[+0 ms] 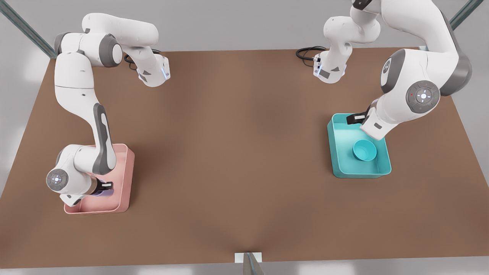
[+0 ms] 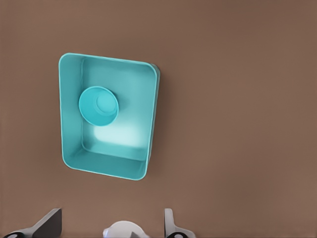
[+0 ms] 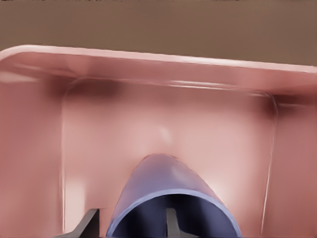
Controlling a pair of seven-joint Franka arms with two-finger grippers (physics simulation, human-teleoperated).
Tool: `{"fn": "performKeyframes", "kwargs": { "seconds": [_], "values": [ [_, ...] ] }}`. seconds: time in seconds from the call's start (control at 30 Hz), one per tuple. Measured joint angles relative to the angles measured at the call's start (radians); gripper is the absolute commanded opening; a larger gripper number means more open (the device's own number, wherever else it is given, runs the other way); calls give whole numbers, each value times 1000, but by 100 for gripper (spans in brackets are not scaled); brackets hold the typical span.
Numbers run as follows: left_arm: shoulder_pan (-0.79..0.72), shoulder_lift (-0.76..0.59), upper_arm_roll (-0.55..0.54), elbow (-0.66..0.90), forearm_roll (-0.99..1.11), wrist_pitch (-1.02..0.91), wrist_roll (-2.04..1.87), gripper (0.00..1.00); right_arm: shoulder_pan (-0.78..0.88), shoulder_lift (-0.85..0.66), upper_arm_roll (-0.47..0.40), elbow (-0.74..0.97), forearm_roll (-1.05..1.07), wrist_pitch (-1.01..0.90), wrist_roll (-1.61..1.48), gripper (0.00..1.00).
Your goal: Put the bowls and cups in different boxes
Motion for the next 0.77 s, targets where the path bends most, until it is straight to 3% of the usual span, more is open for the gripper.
{"fn": "performKeyframes", "kwargs": {
  "seconds": [0.23, 0.47, 0.77],
  "values": [
    [-3, 0, -1, 0, 0, -5, 2, 100, 11, -171, 13, 7, 34, -88, -28, 100],
    [-3, -2, -1, -1, -1, -10, 4, 100, 76, -441, 14, 166, 52, -484, 14, 100],
    [-4, -1, -1, -2, -1, -14, 5, 100, 76, -554, 12, 26, 66, -643, 105, 100]
  ]
}}
